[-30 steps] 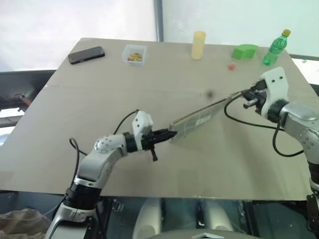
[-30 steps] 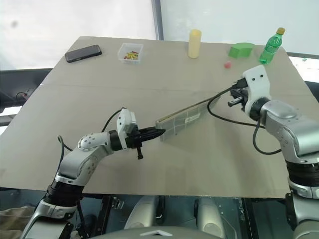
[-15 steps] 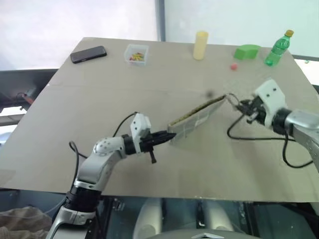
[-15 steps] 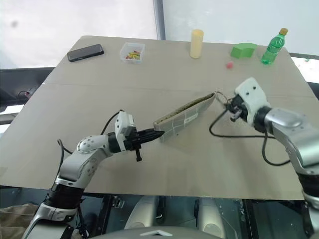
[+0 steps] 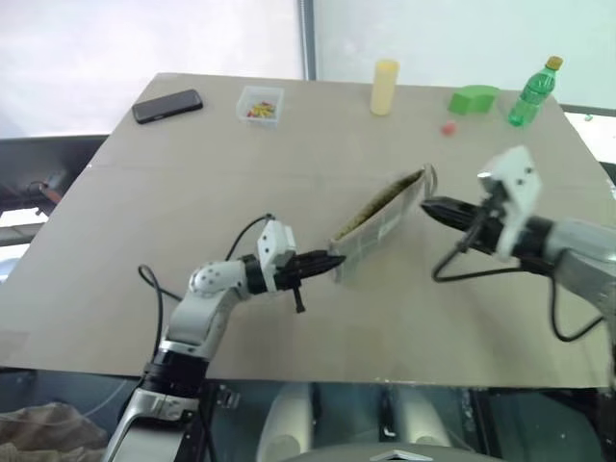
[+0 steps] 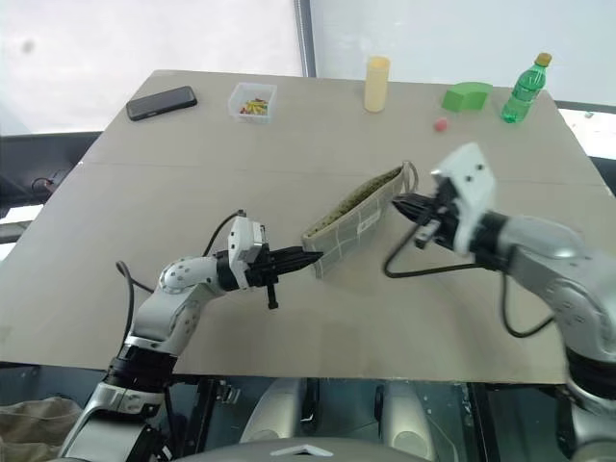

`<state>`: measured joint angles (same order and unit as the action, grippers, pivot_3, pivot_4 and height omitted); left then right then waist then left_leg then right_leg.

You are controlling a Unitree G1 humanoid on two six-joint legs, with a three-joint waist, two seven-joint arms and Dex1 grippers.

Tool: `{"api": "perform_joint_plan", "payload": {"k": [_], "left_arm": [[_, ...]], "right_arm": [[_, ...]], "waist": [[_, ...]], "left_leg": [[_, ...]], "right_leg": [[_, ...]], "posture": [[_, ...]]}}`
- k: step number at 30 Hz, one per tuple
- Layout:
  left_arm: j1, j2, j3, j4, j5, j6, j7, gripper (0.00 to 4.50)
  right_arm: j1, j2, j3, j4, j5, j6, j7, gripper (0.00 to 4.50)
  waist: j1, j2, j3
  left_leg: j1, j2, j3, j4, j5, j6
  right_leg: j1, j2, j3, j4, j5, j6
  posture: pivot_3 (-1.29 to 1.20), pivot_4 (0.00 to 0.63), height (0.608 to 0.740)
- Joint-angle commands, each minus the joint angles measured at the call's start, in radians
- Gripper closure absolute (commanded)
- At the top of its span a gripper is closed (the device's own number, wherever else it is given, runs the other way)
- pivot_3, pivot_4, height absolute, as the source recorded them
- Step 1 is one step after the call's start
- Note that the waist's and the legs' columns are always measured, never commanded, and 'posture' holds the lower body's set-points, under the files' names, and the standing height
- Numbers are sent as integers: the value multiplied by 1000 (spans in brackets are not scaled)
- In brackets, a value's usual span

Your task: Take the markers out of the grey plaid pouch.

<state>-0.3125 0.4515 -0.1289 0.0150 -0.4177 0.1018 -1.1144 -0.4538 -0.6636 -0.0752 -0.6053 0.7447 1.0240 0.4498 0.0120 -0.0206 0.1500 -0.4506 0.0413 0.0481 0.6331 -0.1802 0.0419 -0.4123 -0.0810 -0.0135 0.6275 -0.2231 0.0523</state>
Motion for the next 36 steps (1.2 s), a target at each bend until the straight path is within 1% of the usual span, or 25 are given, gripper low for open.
{"api": "perform_joint_plan", "payload": {"k": [1, 7, 9, 11, 14, 16, 17, 20, 21, 22, 24, 26, 28, 30, 32, 34, 36], "left_arm": [[-16, -2, 7, -12, -8, -26, -29, 4500], [2, -10, 10, -31, -3, -25, -24, 4500], [10, -9, 12, -38, -1, -27, -21, 4500], [17, -6, 9, -45, 4, -35, -24, 4500], [26, -7, 1, -53, 12, -53, -31, 4500], [26, -10, -3, -53, 17, -68, -39, 4500], [25, -13, -4, -52, 21, -81, -41, 4500], [21, -26, -10, -45, 16, -121, -70, 4500], [19, -34, -7, -49, 1, -129, -81, 4500], [16, -39, -2, -57, -23, -121, -95, 4500], [8, -28, 9, -94, -117, -31, -149, 4500], [-6, -19, 23, -112, -195, 47, -187, 4500], [-16, -5, 26, -102, -221, 90, -212, 4500], [-15, 4, 21, -79, -206, 75, -246, 4500], [-12, 5, 15, -56, -186, 57, -268, 4500], [-1, -5, 15, -10, -176, 54, -278, 4500], [11, -6, 13, 33, -160, 40, -292, 4500]], "right_arm": [[-40, 13, 64, 12, -62, -56, 3, 4471], [-93, 49, 147, 65, -101, -79, 38, 4471], [-106, 45, 171, 77, -118, -80, 56, 4471], [-112, 20, 217, 96, -170, -98, 77, 4471], [-117, 34, 230, 127, -185, -107, 97, 4471], [-123, 24, 254, 141, -208, -114, 120, 4471], [-126, 12, 271, 147, -226, -115, 132, 4471], [-114, -85, 364, 152, -324, -158, 203, 4471], [-107, -120, 374, 141, -329, -159, 233, 4471], [-100, -152, 374, 123, -325, -155, 261, 4471], [-86, -241, 362, 62, -306, -146, 338, 4471], [-76, -313, 314, -6, -245, -106, 401, 4471], [-82, -336, 270, -39, -198, -62, 414, 4471], [-82, -349, 269, -50, -206, -55, 418, 4471], [-71, -348, 293, -41, -242, -71, 410, 4471], [-55, -308, 403, 23, -375, -186, 373, 4471], [-55, -303, 518, 81, -509, -337, 415, 4471]], "waist": [[3, 0, 0], [0, 0, 0], [0, 0, 0], [0, 0, 0], [1, 0, 0], [1, 0, 0], [1, 0, 0], [3, 0, 0], [3, 0, 0], [3, 0, 0], [3, 0, 0], [1, 0, 0], [-1, 1, 0], [-4, 1, 0], [-3, 1, 0], [-2, 0, 0], [-3, 0, 0]], "left_leg": [[0, 0, 0, 0, 0, 0], [-1, -1, 1, 0, -1, 1], [0, 0, 1, 0, -1, 1], [0, 0, 1, 0, -1, 1], [0, 0, 1, 0, -1, 1], [0, 0, 2, 0, -1, 1], [0, 0, 2, 0, -1, 1], [0, 0, 2, 1, -1, 1], [0, 0, 3, 1, -1, 1], [0, 0, 2, 1, -1, 1], [0, -1, 2, 1, -1, 1], [-1, 0, 0, 1, -1, 1], [-1, 0, -1, 1, -1, 1], [2, 1, 0, 1, -1, 1], [2, 1, 0, 1, -1, 1], [2, 1, 0, 1, -1, 1], [2, 1, 1, 1, -1, 1]], "right_leg": [[0, 0, 0, 0, 0, 0], [0, 0, -1, 0, 0, 0], [0, 0, -1, 0, 0, 0], [0, 1, -1, 1, 0, 0], [0, 1, -1, 1, 0, 0], [0, 1, -1, 1, 0, 0], [0, 1, -1, 1, 0, 0], [0, 0, -1, 1, 0, 0], [1, 0, -1, 0, 0, 0], [0, 0, -1, 0, 0, 0], [1, 0, -1, 0, 0, 0], [0, -1, -1, 0, 0, 0], [0, 0, -1, 0, 0, 0], [1, 1, -1, 0, 0, 0], [1, 1, -1, 1, 0, 0], [1, 1, -1, 1, 0, 0], [1, 1, -1, 0, 0, 0]], "posture": [[0, 150, 740], [0, 150, 740], [0, 150, 740], [0, 150, 740], [0, 150, 740], [0, 150, 740], [0, 150, 740], [0, 150, 740], [0, 150, 740], [0, 150, 740], [0, 150, 740], [0, 150, 740], [0, 150, 740], [0, 150, 740], [0, 150, 740], [0, 150, 740], [0, 150, 740]]}}
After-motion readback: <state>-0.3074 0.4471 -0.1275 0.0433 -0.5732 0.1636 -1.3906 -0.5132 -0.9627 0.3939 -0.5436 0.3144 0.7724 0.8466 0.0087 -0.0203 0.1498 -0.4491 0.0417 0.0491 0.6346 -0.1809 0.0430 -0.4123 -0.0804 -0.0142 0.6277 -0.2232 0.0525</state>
